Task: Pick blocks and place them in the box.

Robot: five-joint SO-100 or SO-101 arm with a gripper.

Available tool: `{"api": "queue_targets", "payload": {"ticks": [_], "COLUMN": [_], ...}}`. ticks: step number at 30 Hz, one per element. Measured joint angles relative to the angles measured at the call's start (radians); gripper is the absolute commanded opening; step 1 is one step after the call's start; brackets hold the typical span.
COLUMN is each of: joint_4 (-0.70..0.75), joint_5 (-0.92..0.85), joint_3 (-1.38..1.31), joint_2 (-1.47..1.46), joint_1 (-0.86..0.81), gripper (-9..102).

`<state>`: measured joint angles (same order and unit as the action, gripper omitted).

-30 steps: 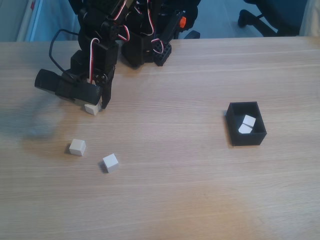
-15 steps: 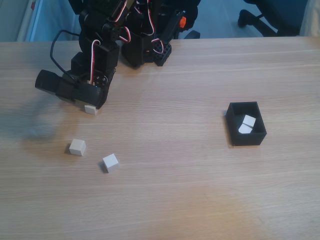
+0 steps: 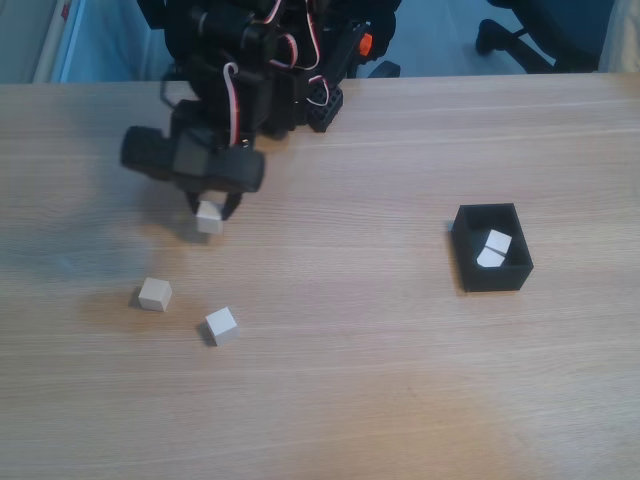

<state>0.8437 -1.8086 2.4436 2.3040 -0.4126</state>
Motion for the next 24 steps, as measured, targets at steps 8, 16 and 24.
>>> {"api": "queue_targets", "payload": {"ticks": [8,16,24], "joint_4": [0.094,0.112,0.08], "joint_5": [0.121,0.21,0.362], "joint_3": [-0.077,-0.178,-0.302], "joint_2": [0.141,0.163,0.026], "joint_1": [0.357,0.712,0.979], "gripper": [0,0,0]}}
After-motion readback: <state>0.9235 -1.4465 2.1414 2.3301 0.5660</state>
